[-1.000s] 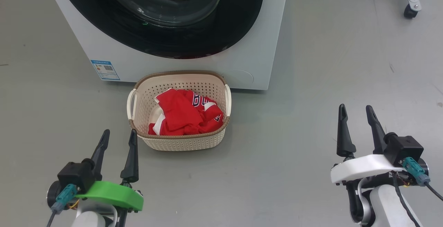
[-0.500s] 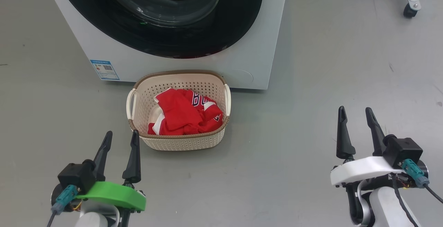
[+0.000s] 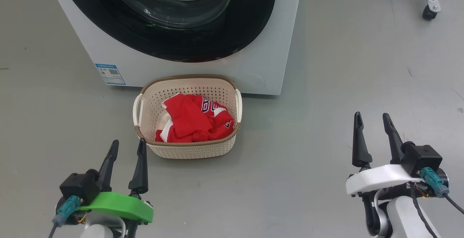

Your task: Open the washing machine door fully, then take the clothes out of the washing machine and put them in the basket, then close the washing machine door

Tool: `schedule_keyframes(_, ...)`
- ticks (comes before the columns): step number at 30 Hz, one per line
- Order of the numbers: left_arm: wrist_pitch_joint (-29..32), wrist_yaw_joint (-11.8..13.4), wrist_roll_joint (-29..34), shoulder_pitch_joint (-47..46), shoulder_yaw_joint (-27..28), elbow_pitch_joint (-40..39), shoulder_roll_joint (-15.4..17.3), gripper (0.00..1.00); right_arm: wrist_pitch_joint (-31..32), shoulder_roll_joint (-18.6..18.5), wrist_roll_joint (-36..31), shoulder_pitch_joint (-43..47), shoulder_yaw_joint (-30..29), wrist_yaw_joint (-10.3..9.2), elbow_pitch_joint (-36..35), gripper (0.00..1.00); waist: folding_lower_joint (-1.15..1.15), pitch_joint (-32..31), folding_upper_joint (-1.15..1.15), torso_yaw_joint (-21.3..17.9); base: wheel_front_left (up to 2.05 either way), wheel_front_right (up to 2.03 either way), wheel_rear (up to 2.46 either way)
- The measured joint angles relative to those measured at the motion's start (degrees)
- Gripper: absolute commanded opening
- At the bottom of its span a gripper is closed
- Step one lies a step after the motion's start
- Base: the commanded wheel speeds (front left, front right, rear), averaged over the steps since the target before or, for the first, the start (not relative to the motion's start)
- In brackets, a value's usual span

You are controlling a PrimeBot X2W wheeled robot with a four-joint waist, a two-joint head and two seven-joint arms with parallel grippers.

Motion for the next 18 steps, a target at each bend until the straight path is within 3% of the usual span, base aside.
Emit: schedule_keyframes(18,0.00,-0.01,-2.27,0.22,-0.45,0.00,0.62,1.00,0.00,0.02,-0.09,0.29,0.03,0.02,-0.04,1.00,0.00,-0.25,0.00,-0.10,0.00,0.00,0.00)
